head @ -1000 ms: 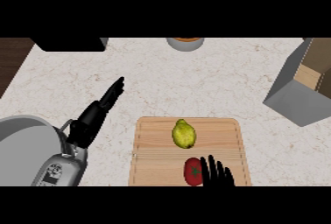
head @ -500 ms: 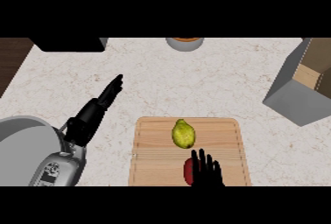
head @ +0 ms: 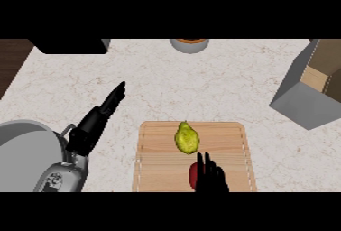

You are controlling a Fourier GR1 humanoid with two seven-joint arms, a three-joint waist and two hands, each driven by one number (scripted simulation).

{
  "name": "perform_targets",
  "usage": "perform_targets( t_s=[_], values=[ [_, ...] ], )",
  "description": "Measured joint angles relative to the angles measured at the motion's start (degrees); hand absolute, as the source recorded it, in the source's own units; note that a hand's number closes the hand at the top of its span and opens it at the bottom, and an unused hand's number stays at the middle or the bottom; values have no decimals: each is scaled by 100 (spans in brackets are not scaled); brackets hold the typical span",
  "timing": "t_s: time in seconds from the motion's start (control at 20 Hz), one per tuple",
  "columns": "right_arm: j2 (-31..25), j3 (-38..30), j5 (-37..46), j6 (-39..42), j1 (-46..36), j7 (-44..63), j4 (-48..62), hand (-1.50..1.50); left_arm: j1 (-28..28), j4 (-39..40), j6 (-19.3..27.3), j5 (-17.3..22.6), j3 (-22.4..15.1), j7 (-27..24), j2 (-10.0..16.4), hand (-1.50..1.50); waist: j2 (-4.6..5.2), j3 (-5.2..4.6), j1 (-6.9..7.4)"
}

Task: Pick the tomato from the cutting board and place it in the cardboard box

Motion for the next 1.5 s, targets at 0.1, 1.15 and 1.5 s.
perform_targets(
  t_s=[0.1, 1.15, 1.5],
  values=[
    [-30, 26, -12, 13, -12, 3, -9, 150, -103, 28, -25, -24, 46, 73, -46, 0, -16, -12, -8],
    [-3571, 692, -483, -534, -855, -4551, -1206, 150, -171, 52, -207, -52, 42, 70, -171, 0, 14, 71, 275],
    [-4985, 134, -1314, -1592, -914, -6322, -1731, 150, -142, 48, -157, -48, 115, 57, -155, 0, 42, 86, 63]
  ],
)
